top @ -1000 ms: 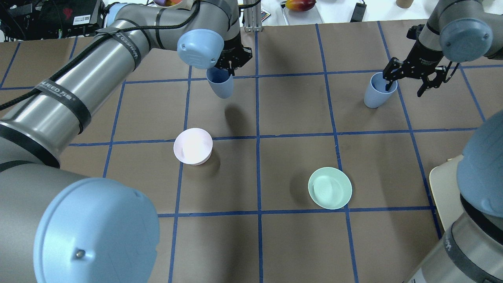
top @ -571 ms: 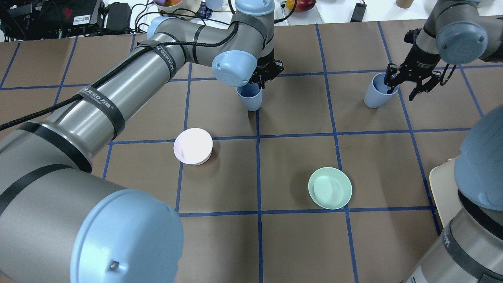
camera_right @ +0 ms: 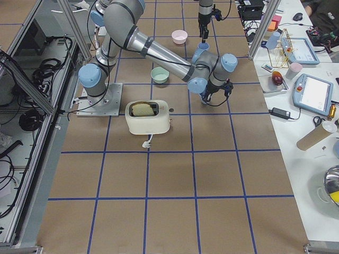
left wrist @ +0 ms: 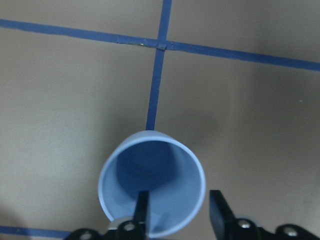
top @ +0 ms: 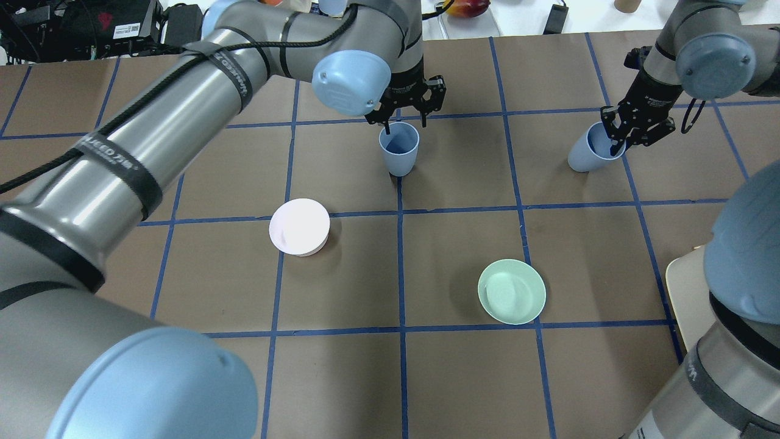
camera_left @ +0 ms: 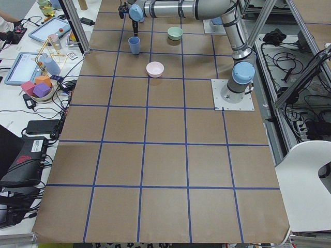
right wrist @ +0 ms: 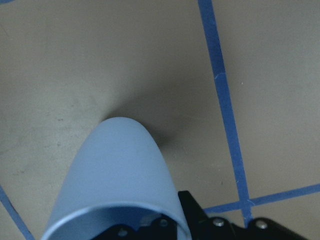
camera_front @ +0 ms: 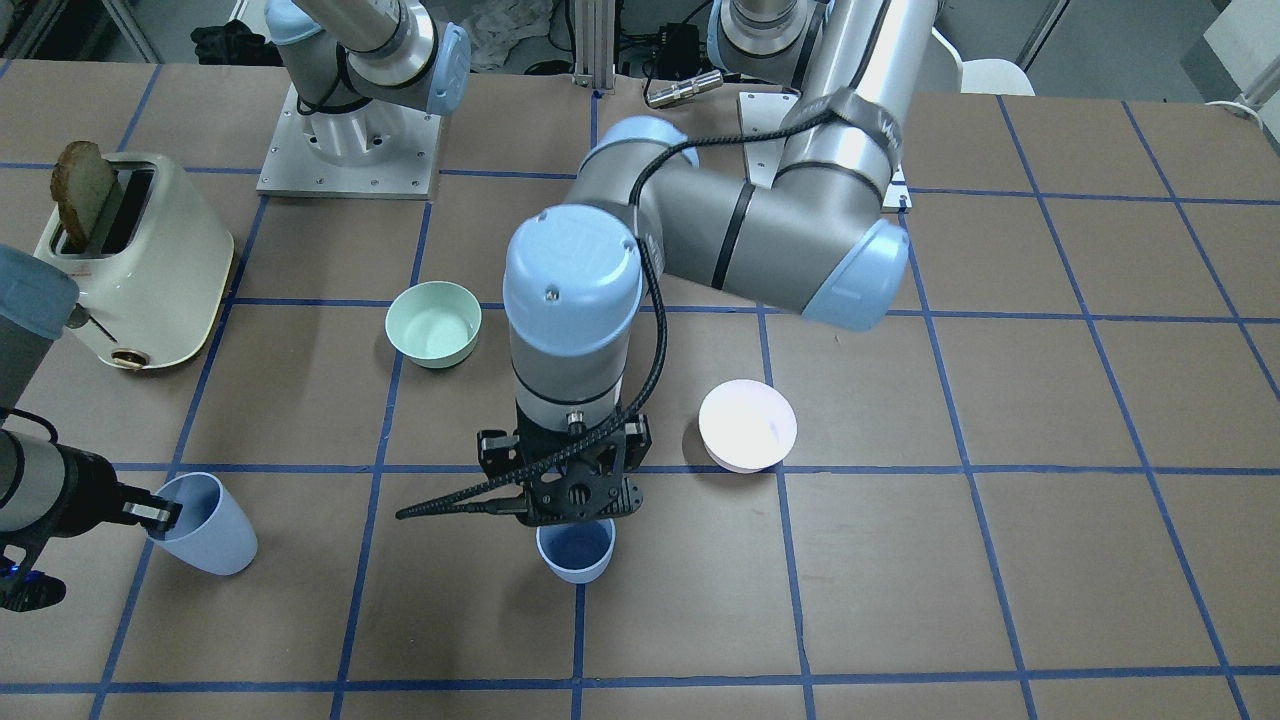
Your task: Stack blue cups with both arms
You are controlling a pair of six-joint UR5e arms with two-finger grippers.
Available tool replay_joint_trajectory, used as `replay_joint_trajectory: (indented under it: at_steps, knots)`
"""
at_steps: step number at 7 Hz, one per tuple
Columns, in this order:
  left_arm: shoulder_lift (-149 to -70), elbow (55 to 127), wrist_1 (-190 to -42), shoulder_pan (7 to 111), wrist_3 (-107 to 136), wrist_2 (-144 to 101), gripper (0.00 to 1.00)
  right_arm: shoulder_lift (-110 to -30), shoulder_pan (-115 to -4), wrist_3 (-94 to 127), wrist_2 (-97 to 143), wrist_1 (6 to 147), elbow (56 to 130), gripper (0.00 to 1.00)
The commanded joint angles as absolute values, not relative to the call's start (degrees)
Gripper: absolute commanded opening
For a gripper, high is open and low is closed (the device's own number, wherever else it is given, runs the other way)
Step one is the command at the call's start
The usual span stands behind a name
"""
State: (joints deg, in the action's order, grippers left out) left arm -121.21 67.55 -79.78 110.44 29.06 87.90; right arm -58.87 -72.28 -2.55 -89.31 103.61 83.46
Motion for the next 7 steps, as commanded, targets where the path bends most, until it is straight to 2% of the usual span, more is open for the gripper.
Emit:
replay_joint_trajectory:
  at_steps: [1, 2, 3, 5, 7]
  knots:
    - [-110.4, 65.9, -100.5, 109.4, 28.4, 85.5, 1.00, -59.8, -72.8, -2.3, -88.3, 101.0, 81.6, 0.00]
    - [-106.2, 67.8, -105.9, 108.8, 28.2, 86.4, 1.00, -59.9, -73.0, -2.2, -87.5, 96.1, 78.9, 0.00]
    - [-101.7, 74.3, -106.1, 107.5, 29.1, 86.2, 1.00, -60.1, -75.0, -1.5, -87.5, 92.1, 75.7, 0.00]
    - [-92.6, 93.1, -89.0, 105.6, 27.0, 86.4, 1.00, -61.7, -83.3, 8.5, -86.1, 82.8, 69.2, 0.00]
    - [-88.4, 93.3, -93.5, 98.4, 5.7, 88.4, 1.00, -62.1, -90.8, 22.3, -80.1, 77.9, 65.8, 0.00]
